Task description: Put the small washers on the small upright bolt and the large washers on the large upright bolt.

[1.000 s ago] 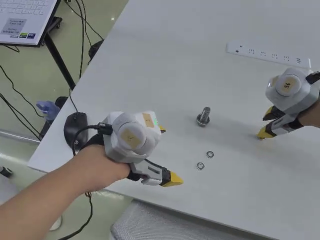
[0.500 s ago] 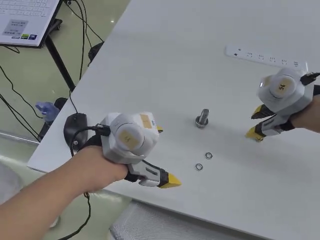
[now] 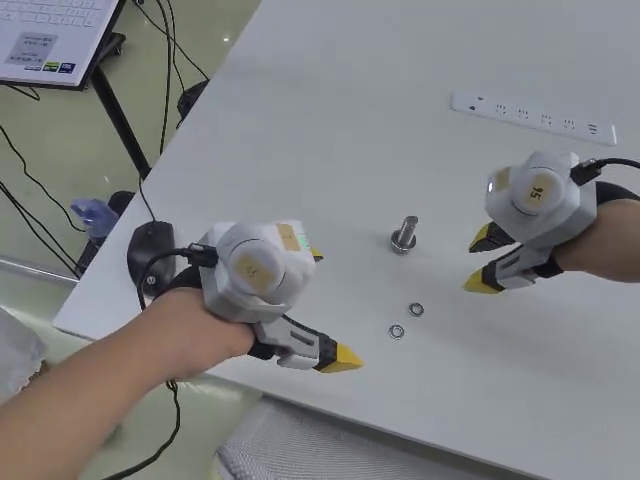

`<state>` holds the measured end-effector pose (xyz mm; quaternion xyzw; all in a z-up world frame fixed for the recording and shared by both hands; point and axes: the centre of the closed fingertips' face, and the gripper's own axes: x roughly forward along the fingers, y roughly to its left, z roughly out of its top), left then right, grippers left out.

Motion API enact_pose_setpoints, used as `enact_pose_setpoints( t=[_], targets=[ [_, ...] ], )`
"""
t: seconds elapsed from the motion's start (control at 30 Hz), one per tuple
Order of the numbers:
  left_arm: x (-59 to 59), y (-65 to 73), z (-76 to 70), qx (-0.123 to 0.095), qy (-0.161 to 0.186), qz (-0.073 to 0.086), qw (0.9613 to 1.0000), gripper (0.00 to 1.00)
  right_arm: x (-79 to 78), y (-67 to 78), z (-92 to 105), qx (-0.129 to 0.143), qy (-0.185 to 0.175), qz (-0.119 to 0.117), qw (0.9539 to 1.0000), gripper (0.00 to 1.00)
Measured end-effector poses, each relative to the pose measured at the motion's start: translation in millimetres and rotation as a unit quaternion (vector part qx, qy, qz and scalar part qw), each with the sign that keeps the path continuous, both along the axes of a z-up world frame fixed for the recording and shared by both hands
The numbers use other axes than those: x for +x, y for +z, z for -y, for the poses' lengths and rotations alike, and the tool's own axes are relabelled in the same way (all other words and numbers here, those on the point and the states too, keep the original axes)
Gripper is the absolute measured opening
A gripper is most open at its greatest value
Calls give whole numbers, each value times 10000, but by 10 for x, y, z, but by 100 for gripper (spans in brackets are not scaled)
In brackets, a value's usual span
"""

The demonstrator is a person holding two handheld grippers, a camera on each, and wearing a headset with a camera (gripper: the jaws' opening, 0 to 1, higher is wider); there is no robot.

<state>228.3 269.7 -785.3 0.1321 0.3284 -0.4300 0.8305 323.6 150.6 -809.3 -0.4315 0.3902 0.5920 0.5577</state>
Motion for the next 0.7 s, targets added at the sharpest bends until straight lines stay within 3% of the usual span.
enact_pose_setpoints(
  t=[0.2, 0.43, 0.7],
  targets=[
    [22, 17, 22, -8, 1, 25, 10000, 81, -153, -10, -74, 65, 65, -64, 9999, 34],
    [24, 24, 36, 18, -38, 29, 10000, 80, -198, -44, -129, 79, 164, -52, 9998, 33],
    [-5, 25, 55, -22, -83, 24, 10000, 79, -329, -182, -238, 65, 238, -137, 9996, 33]
  ],
)
